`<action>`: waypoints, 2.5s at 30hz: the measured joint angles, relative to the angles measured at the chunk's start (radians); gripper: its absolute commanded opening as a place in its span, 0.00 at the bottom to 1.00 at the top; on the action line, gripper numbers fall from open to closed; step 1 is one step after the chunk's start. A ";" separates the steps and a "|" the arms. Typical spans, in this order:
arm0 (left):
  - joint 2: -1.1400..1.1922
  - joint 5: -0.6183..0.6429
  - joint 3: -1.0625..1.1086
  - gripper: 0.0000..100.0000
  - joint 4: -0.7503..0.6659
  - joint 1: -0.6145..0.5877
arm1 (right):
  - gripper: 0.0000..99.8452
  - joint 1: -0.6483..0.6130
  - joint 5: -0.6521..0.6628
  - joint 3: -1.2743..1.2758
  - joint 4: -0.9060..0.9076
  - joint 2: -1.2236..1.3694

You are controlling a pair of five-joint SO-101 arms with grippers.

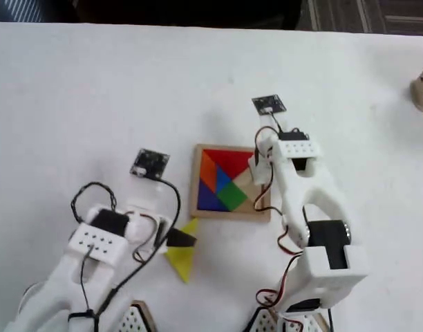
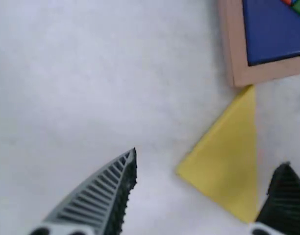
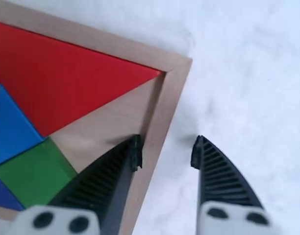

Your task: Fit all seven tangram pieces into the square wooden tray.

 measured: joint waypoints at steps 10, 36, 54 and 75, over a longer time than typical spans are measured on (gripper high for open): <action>0.199 0.009 -0.043 0.41 0.000 0.044 | 0.16 0.000 0.000 0.000 0.000 0.000; 0.462 0.087 -0.163 0.24 -0.040 0.157 | 0.16 0.000 0.000 0.000 -0.012 0.000; 0.488 -0.094 -0.199 0.27 -0.054 0.135 | 0.16 0.000 0.003 0.005 -0.015 0.000; 0.493 -0.354 -0.253 0.45 -0.123 0.037 | 0.16 0.000 0.005 0.005 -0.015 0.000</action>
